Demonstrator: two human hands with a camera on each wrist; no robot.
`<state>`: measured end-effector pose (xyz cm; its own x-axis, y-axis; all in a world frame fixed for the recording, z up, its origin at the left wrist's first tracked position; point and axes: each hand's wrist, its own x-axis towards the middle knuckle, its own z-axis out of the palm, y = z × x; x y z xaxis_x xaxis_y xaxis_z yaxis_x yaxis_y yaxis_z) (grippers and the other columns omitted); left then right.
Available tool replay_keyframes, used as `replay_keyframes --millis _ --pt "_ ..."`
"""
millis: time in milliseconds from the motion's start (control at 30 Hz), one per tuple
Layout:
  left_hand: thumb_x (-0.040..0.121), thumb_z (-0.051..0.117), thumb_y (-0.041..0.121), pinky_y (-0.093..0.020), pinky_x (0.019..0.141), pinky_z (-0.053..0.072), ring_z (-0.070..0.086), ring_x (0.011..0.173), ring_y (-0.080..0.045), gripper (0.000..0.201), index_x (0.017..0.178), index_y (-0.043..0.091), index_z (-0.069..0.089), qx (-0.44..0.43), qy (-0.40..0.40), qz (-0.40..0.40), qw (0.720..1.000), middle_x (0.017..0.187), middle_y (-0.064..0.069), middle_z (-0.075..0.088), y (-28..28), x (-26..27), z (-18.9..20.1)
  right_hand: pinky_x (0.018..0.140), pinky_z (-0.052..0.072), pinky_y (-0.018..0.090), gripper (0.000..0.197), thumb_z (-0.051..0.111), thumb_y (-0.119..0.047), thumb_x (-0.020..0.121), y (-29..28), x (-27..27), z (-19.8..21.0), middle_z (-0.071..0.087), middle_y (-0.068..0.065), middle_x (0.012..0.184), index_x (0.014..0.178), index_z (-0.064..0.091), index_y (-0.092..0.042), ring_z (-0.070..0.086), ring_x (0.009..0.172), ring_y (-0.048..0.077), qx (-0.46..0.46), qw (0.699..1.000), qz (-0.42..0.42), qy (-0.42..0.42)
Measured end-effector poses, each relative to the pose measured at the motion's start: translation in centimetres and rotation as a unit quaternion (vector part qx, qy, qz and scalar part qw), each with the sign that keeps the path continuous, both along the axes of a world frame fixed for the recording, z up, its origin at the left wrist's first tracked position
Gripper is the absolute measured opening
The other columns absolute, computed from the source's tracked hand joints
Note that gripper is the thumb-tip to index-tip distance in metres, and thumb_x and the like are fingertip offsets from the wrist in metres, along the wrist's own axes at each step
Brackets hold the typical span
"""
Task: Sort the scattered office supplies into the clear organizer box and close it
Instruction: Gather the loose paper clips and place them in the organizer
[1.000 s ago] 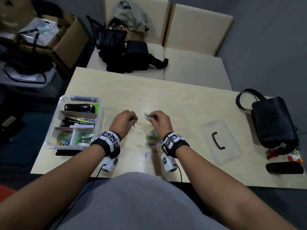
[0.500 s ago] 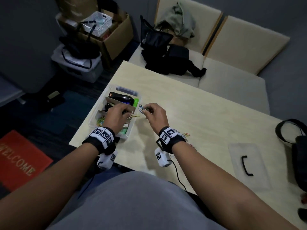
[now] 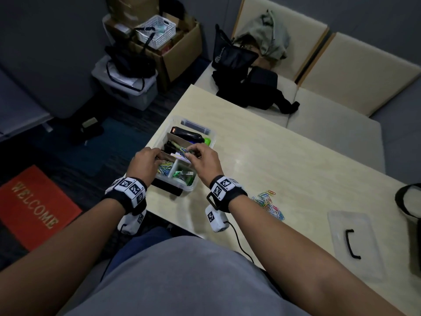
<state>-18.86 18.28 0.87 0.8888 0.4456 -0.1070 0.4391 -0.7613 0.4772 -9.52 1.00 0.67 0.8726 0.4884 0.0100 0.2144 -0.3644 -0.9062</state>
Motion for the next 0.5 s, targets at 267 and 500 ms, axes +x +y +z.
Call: replay_keyframes --millis 267,500 --pt "0.087 0.063 0.007 -0.040 0.074 0.049 0.061 0.087 -0.037 0.020 0.102 0.018 0.071 0.009 0.026 -0.046 0.999 0.096 -0.013 0.061 0.4 1.5 0.0 0.078 0.055 0.042 0.009 0.069 -0.012 0.088 0.8 -0.1 -0.2 0.064 0.003 0.093 0.097 0.070 -0.013 0.061 0.081 0.018 -0.044 0.999 0.010 -0.009" --pt "0.085 0.064 0.003 -0.046 0.075 0.050 0.057 0.091 -0.036 0.030 0.114 0.013 0.062 0.045 -0.016 -0.001 0.999 0.105 -0.016 0.055 1.9 1.9 -0.1 0.076 0.057 0.043 0.007 0.069 -0.020 0.089 3.2 0.0 0.1 0.066 0.002 0.094 0.096 0.068 -0.018 0.064 0.080 0.018 -0.114 0.993 0.038 -0.013"
